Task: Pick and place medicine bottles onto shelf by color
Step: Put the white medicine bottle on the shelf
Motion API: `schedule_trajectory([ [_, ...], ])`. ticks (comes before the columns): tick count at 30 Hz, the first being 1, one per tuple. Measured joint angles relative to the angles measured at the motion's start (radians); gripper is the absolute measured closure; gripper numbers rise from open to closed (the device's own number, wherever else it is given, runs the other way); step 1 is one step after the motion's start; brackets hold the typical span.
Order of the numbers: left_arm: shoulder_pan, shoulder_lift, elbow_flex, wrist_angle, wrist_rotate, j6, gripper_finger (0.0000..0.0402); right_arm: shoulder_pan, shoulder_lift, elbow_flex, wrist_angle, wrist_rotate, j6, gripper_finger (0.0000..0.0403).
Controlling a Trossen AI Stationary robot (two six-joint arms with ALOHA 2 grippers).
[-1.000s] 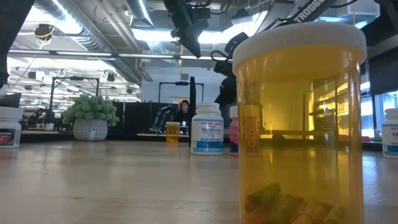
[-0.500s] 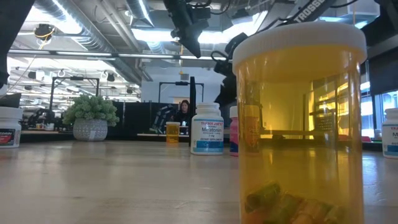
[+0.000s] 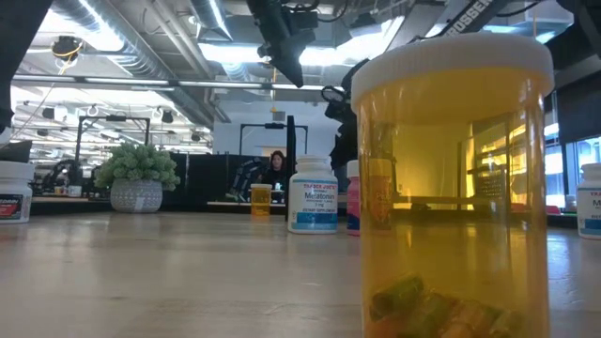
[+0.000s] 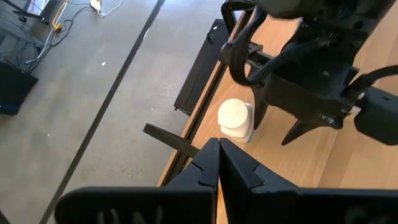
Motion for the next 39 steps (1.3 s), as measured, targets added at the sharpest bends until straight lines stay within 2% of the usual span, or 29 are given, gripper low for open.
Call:
schedule_trajectory([
  [9, 0.000, 0.000, 0.000, 0.000, 0.000, 0.000, 0.0401, 0.000, 0.040, 0.000, 0.016, 0.000, -0.007, 0.0215],
  [14, 0.000, 0.000, 0.000, 0.000, 0.000, 0.000, 0.0401, 0.000, 0.042, 0.000, 0.040, 0.000, -0.050, 0.0215],
  [23, 0.000, 0.000, 0.000, 0.000, 0.000, 0.000, 0.0401, -0.002, 0.042, 0.000, 0.097, 0.034, -0.055, 0.0215],
  [39, 0.000, 0.000, 0.000, 0.000, 0.000, 0.000, 0.0401, -0.023, 0.042, 0.000, 0.124, 0.035, -0.055, 0.0215],
])
